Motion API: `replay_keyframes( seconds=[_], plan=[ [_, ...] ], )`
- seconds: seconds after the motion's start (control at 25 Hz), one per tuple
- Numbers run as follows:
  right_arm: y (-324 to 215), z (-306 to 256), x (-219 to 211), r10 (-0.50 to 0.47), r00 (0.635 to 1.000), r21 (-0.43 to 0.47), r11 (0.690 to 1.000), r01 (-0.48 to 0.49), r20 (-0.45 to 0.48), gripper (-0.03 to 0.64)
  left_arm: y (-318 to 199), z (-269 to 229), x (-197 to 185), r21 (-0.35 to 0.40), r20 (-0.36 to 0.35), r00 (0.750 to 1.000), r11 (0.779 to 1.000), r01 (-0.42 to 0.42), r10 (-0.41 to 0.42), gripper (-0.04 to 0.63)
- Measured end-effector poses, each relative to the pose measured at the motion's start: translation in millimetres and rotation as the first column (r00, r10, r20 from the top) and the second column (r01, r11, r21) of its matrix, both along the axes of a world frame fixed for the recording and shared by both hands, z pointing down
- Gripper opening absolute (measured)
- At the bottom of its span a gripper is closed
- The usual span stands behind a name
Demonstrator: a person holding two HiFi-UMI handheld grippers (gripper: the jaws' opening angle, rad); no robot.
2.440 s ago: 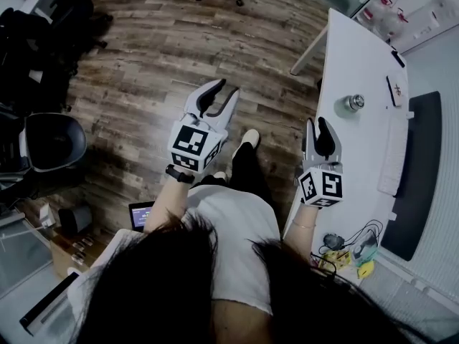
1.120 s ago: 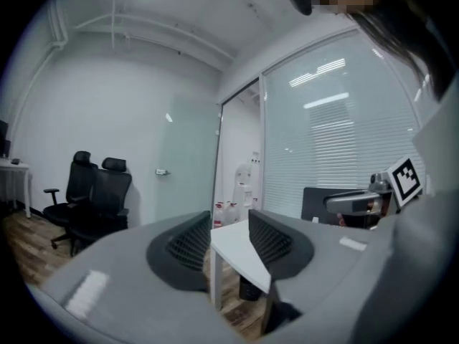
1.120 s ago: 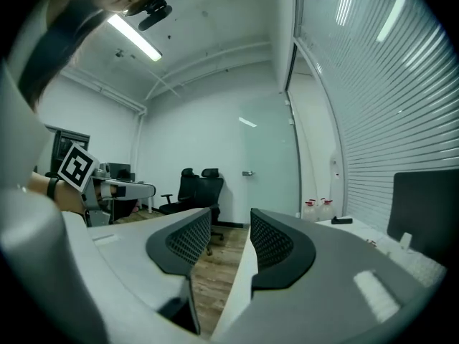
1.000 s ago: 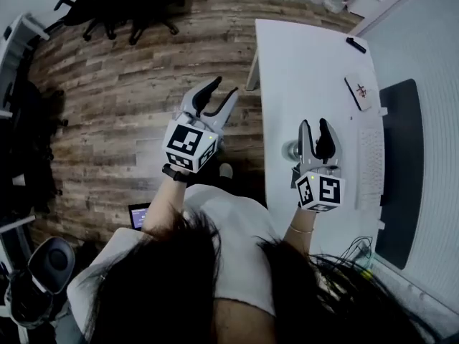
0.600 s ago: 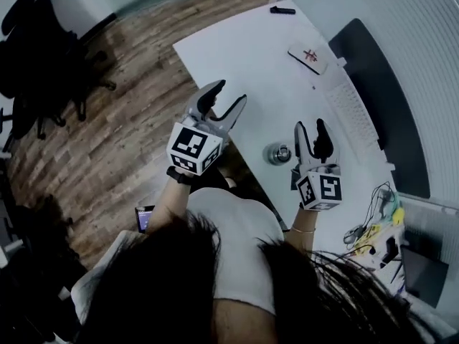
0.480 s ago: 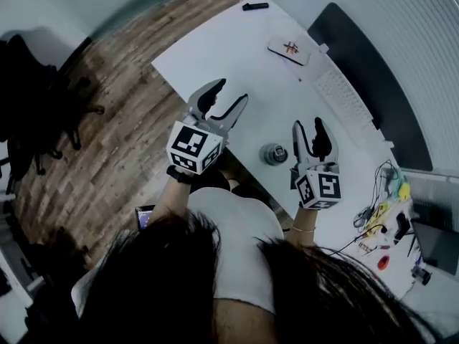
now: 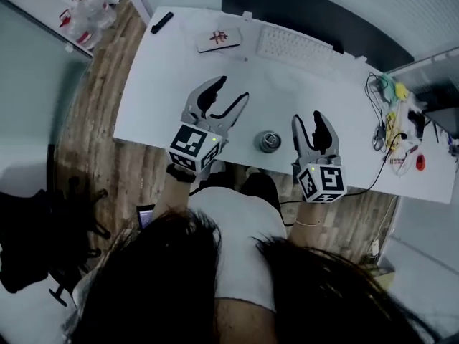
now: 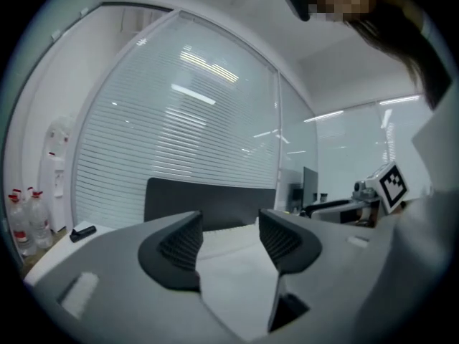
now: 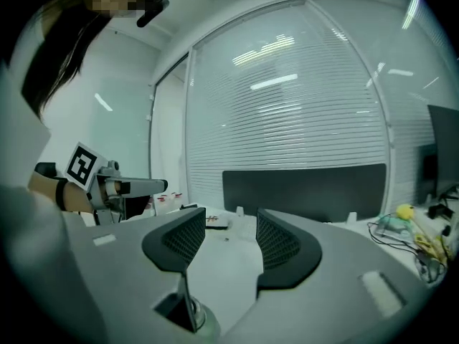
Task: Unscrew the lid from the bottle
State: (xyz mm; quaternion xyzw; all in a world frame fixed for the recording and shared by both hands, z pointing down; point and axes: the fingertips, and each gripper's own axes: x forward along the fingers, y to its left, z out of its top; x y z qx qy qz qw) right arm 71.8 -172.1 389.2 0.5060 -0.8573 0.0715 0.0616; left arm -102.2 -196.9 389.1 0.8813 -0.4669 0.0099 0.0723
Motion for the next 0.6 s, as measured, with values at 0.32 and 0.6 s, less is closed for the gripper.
replay_keyframes(
  seconds=[0.32, 0.6],
  plan=[
    [33, 9, 37, 0.155, 0.988, -0.026, 0.988, -0.155, 0.025, 0.195, 11, 9, 58, -0.022, -0.012, 0.974, 0.973, -0.229, 0.228, 0.280],
    [49, 9, 50, 0.125, 0.992, -0.019, 0.992, -0.124, 0.025, 0.195, 38, 17, 85, -0.031, -0.055, 0.957, 0.957, -0.288, 0.286, 0.302]
  ],
)
